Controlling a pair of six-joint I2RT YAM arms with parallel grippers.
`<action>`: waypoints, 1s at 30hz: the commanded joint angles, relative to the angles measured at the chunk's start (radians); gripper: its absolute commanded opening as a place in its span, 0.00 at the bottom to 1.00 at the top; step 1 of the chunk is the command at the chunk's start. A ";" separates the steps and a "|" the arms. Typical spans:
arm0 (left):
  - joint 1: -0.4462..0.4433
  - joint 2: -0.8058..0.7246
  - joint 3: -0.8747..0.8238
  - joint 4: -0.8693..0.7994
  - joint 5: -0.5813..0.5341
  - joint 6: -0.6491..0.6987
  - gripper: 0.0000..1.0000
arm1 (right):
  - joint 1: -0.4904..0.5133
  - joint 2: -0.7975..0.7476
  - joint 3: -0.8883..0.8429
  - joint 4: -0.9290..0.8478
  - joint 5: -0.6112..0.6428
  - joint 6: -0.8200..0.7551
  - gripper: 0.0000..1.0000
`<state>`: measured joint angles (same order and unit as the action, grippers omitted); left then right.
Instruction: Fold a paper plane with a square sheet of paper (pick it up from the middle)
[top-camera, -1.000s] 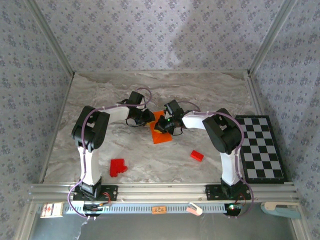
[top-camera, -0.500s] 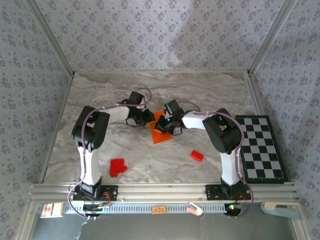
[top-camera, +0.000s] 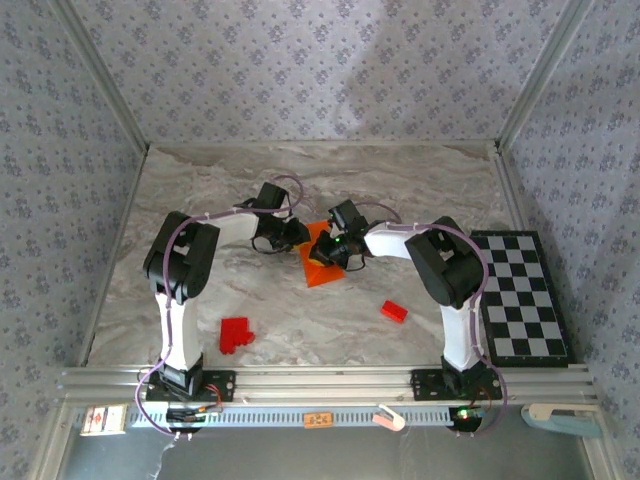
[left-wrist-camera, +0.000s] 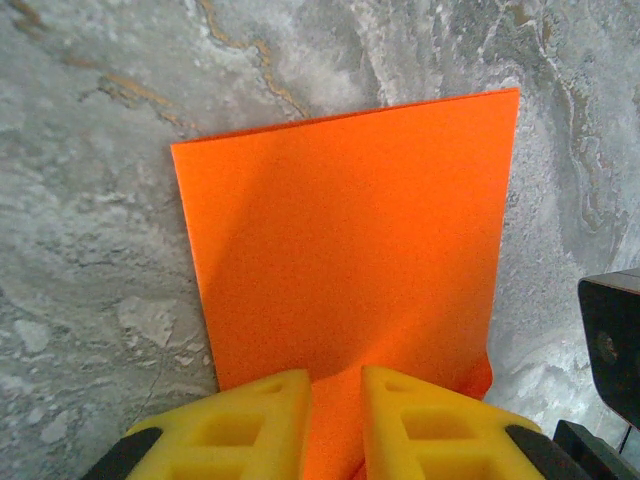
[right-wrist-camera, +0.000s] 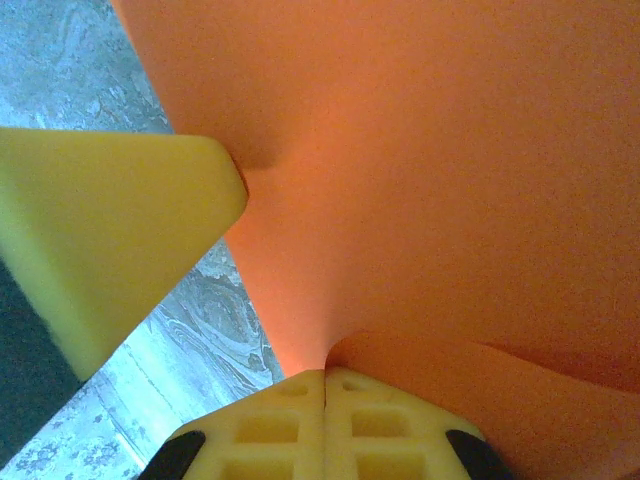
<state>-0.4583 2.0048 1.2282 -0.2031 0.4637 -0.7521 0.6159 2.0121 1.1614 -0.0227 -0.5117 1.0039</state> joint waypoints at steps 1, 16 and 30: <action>-0.005 0.047 -0.004 -0.063 -0.008 0.001 0.22 | 0.002 -0.010 0.007 -0.056 0.011 -0.020 0.00; -0.005 0.039 -0.003 -0.068 -0.009 0.002 0.22 | 0.004 0.020 0.023 -0.080 0.007 -0.021 0.00; -0.003 0.026 -0.001 -0.070 -0.008 -0.005 0.22 | 0.004 0.040 0.023 -0.098 0.006 -0.020 0.00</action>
<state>-0.4580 2.0052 1.2282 -0.2031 0.4637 -0.7521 0.6159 2.0167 1.1736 -0.0467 -0.5152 1.0012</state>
